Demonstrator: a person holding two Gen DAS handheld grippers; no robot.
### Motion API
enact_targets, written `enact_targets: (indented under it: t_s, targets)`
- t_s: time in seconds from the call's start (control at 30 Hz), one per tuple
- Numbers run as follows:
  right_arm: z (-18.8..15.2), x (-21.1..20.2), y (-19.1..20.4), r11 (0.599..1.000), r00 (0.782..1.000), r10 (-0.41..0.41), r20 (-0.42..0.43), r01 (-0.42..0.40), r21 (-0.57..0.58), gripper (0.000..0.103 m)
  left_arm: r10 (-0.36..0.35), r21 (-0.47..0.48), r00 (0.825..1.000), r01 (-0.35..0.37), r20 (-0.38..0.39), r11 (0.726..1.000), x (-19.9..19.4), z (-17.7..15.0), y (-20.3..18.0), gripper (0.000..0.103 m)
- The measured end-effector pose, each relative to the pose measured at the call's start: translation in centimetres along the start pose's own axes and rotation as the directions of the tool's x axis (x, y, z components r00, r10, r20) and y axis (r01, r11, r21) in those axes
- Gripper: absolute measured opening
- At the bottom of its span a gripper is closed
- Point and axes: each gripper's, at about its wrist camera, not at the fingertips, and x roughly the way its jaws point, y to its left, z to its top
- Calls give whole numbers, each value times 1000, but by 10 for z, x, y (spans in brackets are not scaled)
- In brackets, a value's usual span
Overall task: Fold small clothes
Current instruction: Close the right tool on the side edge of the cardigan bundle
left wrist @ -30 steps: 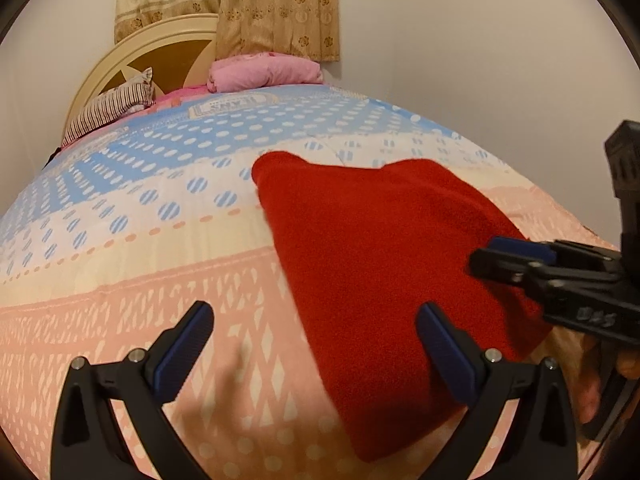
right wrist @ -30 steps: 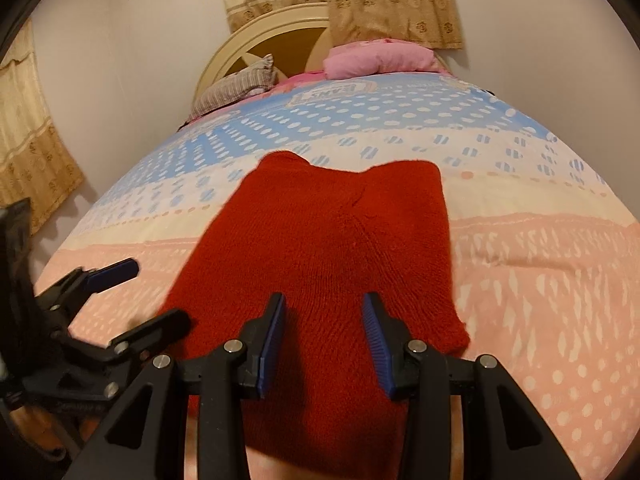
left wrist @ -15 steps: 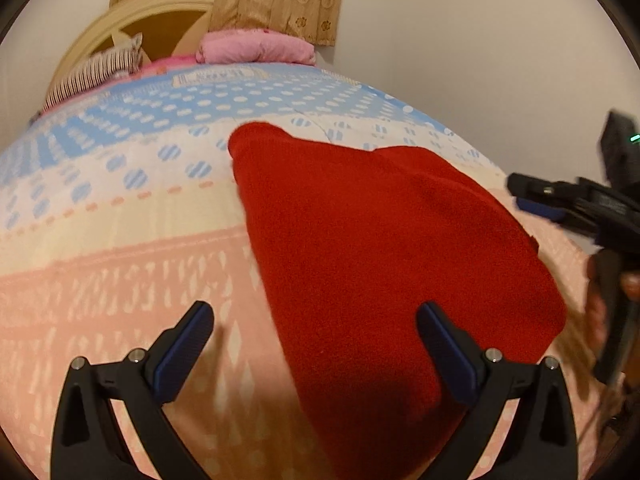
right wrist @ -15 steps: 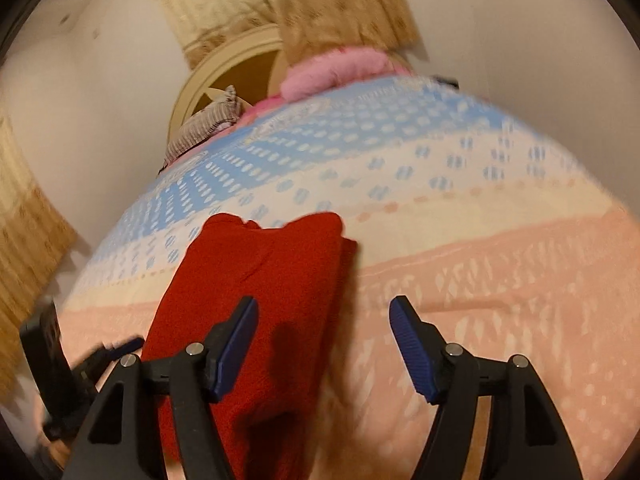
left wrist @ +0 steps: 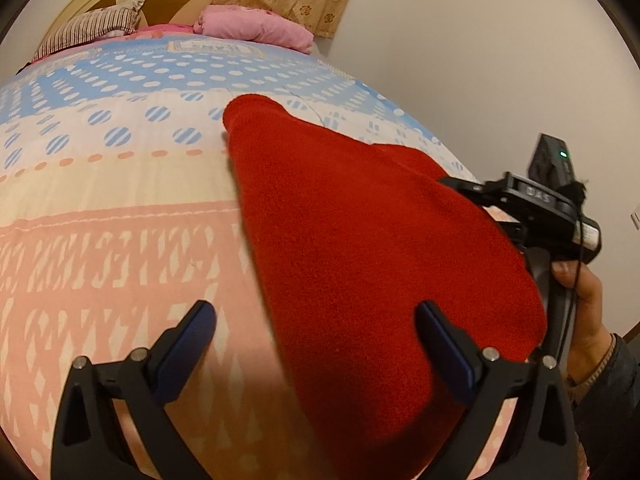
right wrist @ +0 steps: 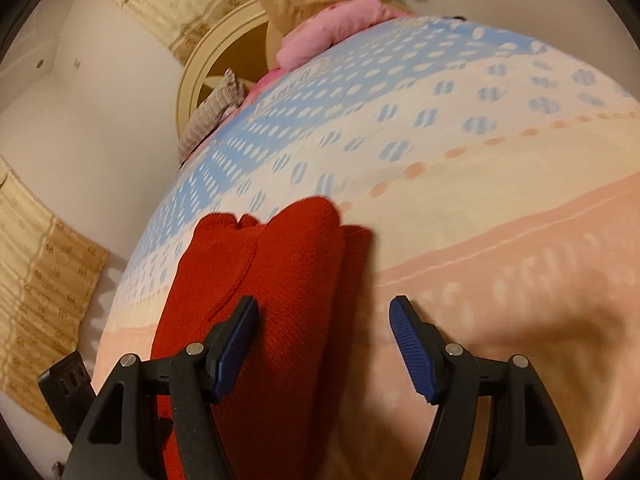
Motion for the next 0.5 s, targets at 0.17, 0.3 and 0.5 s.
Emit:
enact_targets:
  t_s: [0.17, 0.3, 0.5]
  targets:
    - [4, 19, 4, 1000, 999, 14, -34, -14, -5, 69, -22, 16, 1000, 22, -4, 1000, 0, 1, -2, 88]
    - [5, 29, 10, 999, 997, 22, -68, -25, -30, 50, -27, 36, 1000, 27, -9, 999, 1, 1, -5, 81]
    - [2, 34, 15, 998, 997, 20, -77, -24, -51, 34, 9, 88, 1000, -9, -4, 996, -2, 1, -17, 65]
